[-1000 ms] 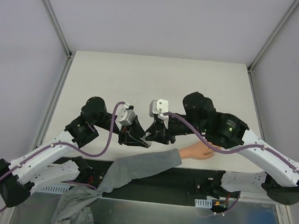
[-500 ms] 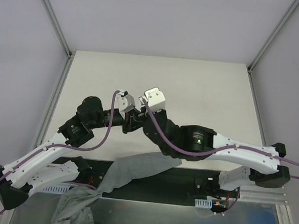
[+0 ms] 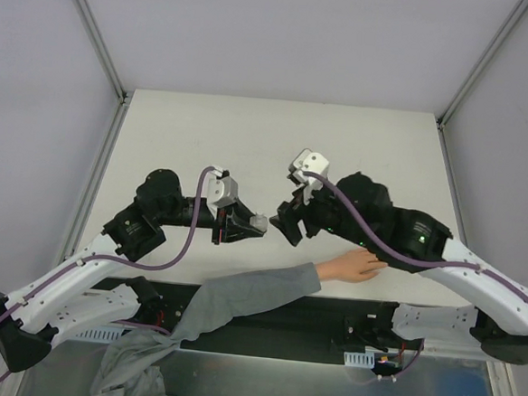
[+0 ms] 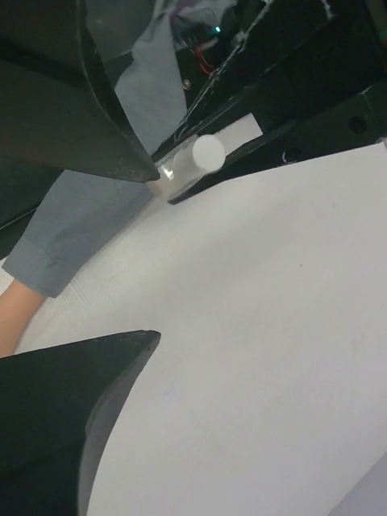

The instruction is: Paint the nails

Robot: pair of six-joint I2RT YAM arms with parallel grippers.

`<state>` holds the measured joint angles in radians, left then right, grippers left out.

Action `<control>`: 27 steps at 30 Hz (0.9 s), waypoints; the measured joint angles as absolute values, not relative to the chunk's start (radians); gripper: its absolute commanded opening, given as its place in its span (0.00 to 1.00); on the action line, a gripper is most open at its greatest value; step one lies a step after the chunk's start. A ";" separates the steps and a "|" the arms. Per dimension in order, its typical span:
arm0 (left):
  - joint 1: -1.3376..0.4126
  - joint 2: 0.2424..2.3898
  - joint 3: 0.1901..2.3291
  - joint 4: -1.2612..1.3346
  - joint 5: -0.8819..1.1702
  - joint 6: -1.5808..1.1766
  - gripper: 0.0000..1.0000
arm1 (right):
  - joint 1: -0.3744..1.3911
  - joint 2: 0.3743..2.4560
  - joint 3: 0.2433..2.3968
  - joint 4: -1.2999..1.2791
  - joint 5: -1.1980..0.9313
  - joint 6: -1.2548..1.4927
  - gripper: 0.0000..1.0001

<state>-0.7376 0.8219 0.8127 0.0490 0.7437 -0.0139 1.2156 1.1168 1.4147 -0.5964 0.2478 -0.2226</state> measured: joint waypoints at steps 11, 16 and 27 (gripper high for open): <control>-0.738 0.868 0.825 0.068 1.112 -0.065 0.00 | 1.001 1.094 1.398 -0.587 -0.518 -0.387 0.64; -0.738 0.870 0.833 0.069 1.151 -0.076 0.00 | 0.999 1.156 1.404 -0.563 -0.648 -0.393 0.57; -0.738 0.883 0.849 0.069 1.170 -0.096 0.00 | 0.999 1.203 1.436 -0.503 -0.799 -0.378 0.26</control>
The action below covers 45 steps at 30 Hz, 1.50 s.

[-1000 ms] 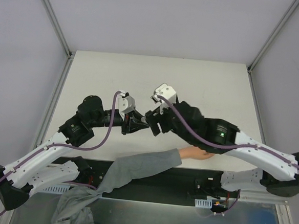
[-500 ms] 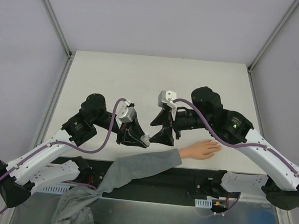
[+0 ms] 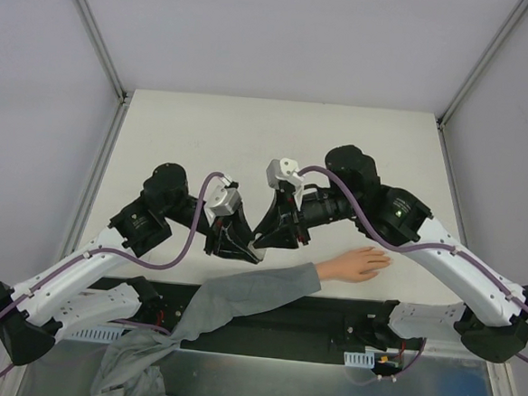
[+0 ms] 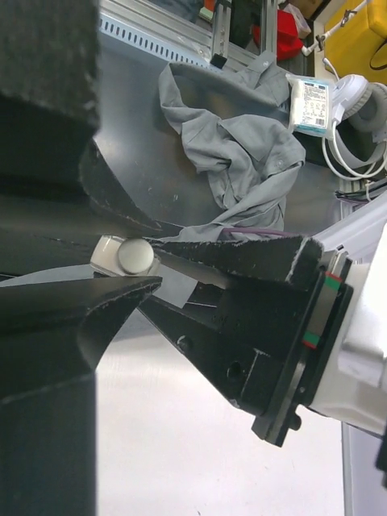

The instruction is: Paint the nails

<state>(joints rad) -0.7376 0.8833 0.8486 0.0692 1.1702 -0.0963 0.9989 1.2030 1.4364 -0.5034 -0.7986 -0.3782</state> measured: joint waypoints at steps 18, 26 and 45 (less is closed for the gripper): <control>-0.727 0.843 0.890 -0.027 0.630 -0.032 0.00 | 1.489 1.333 1.544 -0.517 0.852 0.032 0.08; -0.709 0.855 0.886 -0.043 0.611 -0.014 0.00 | 1.414 1.321 1.503 -0.521 0.799 -0.049 0.66; -0.705 0.916 0.878 0.020 1.182 -0.064 0.00 | 0.978 1.170 1.405 -0.484 -0.691 -0.367 0.31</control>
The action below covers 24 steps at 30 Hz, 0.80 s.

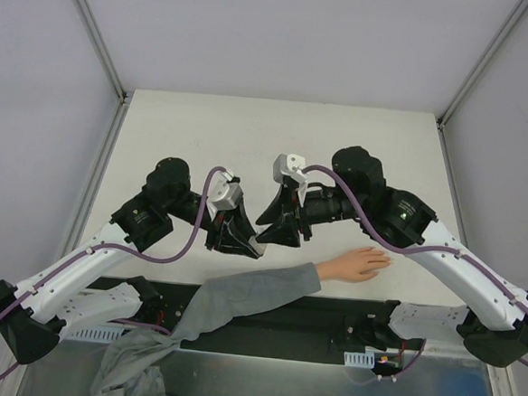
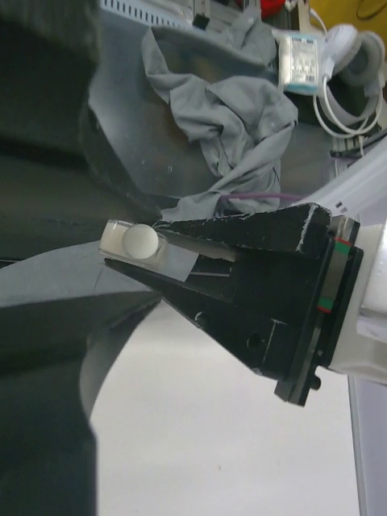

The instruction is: Paint the nails

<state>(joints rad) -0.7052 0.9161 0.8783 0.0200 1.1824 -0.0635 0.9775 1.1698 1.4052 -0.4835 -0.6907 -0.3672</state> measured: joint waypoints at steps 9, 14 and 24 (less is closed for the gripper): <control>-0.705 0.901 0.883 0.019 1.141 -0.097 0.00 | 0.969 1.202 1.405 -0.467 -0.778 -0.366 0.00; -0.706 0.863 0.884 -0.054 0.825 -0.090 0.00 | 1.069 1.117 1.299 -0.360 -0.319 -0.280 0.00; -0.718 0.905 0.892 -0.005 0.481 -0.093 0.00 | 1.459 1.451 1.565 -0.488 1.073 0.076 0.10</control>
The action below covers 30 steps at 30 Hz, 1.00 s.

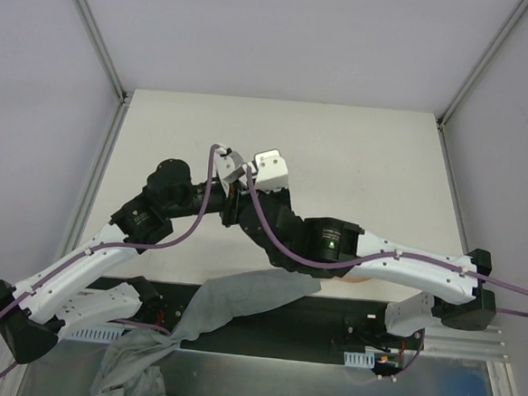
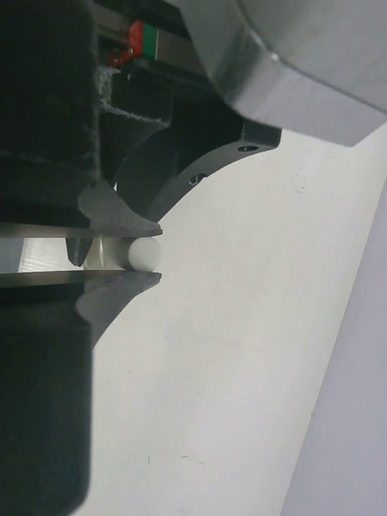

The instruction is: Paint the nails

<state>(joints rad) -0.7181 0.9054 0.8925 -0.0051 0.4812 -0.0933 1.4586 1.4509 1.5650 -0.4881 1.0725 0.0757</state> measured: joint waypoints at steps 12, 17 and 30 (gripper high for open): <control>-0.679 0.805 0.870 -0.052 0.661 -0.062 0.00 | 1.237 1.162 1.488 -0.590 0.327 -0.170 0.63; -0.672 0.796 0.870 -0.086 0.879 -0.059 0.00 | 1.125 1.066 1.457 -0.593 -0.137 -0.302 0.60; -0.672 0.805 0.890 -0.095 1.257 -0.067 0.00 | 1.050 1.200 1.446 -0.421 -0.714 -0.332 0.49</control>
<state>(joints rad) -0.6720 0.8055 0.8898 -0.0948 1.2572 -0.0669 1.0500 1.1999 1.4464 -0.4213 -0.7139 -0.3317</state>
